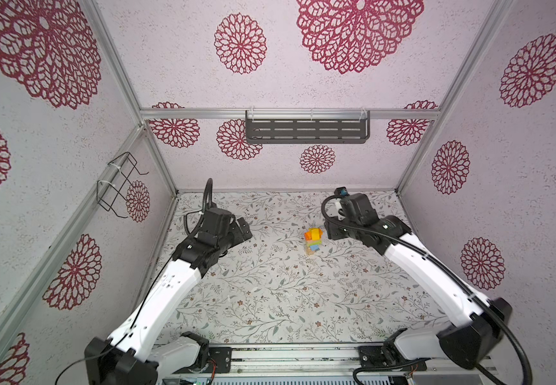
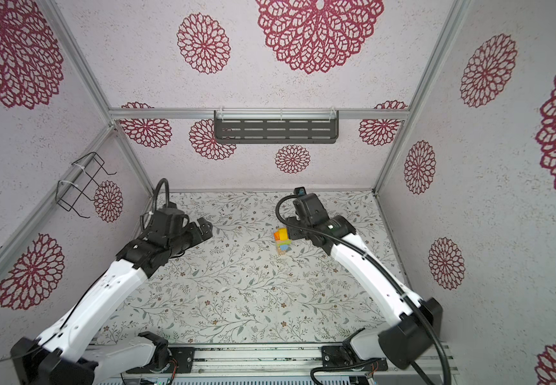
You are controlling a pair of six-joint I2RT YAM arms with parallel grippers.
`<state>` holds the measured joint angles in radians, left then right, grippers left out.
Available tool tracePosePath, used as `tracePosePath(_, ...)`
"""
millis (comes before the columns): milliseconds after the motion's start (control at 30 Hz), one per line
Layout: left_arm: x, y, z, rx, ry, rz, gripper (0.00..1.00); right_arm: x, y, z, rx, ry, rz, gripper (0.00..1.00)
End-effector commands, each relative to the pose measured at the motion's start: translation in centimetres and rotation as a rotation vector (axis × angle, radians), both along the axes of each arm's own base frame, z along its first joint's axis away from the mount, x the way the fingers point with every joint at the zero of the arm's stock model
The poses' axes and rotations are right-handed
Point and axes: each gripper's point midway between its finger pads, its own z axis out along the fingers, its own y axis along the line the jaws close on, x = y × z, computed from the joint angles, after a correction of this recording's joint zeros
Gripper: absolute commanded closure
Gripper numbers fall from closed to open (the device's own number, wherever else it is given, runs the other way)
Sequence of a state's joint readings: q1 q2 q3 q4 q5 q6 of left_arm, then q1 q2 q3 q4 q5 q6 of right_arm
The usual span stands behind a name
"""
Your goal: Build the wood block tower
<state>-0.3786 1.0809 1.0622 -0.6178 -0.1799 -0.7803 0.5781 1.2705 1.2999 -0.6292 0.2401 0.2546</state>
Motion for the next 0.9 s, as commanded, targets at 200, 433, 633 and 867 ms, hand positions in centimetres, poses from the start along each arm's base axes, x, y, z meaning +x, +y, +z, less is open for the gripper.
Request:
tracePosePath(200,-5.0,7.5,2.6,0.107,-0.253,0.227,0.03,-2.7,-7.6,-3.8,0.016,-0.222,-0.284,0.01)
tracePosePath(433,-5.6,13.3,-1.3,0.305,-0.237,0.527,0.03,-4.9,-13.8,-4.8,-0.022,-0.433,-0.537,0.01)
tracePosePath(633,-2.7,14.9,-4.7,0.472,-0.226,0.521,0.03,-5.9,-16.2,-5.8,-0.08,-0.687,-0.597,0.01)
tracePosePath(867,0.9,19.4,-8.5,0.513,-0.14,0.525,0.03,-5.0,-18.2,-9.0,-0.091,-0.71,-0.655,0.01)
